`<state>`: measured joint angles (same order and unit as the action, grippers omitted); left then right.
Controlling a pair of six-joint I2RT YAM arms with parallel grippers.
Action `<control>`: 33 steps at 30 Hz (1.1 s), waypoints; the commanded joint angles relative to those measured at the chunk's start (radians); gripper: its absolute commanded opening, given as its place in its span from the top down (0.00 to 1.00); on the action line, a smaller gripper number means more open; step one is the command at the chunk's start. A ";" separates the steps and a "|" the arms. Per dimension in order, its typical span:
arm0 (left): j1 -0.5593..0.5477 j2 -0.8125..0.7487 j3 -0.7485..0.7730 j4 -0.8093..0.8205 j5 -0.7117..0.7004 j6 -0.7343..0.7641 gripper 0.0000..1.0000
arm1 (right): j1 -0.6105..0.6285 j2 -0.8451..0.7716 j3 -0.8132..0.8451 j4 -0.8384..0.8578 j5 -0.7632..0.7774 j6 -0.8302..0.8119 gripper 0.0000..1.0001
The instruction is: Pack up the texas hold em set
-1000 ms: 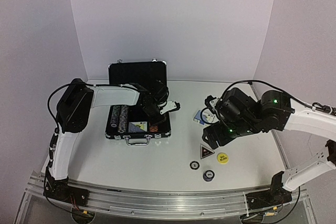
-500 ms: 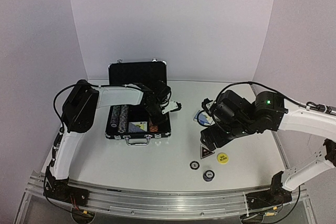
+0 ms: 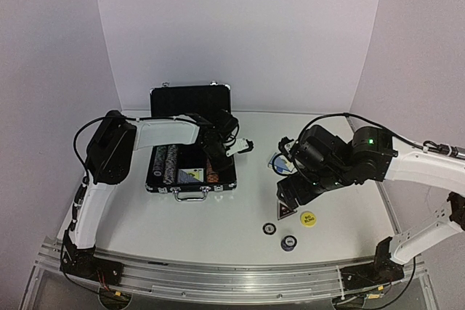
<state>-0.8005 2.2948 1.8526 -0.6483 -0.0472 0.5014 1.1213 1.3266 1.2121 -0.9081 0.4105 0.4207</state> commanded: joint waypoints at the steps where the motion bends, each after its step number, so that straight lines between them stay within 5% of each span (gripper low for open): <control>1: 0.009 -0.019 0.047 0.031 -0.073 0.009 0.80 | -0.002 0.006 0.026 0.003 -0.016 0.001 0.13; 33: 0.037 -0.078 0.088 0.022 -0.148 0.051 0.78 | -0.003 0.048 0.048 0.004 -0.059 -0.045 0.13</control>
<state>-0.8040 2.2929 1.8984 -0.6817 -0.1129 0.5501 1.1213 1.3601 1.2175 -0.9073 0.3628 0.3893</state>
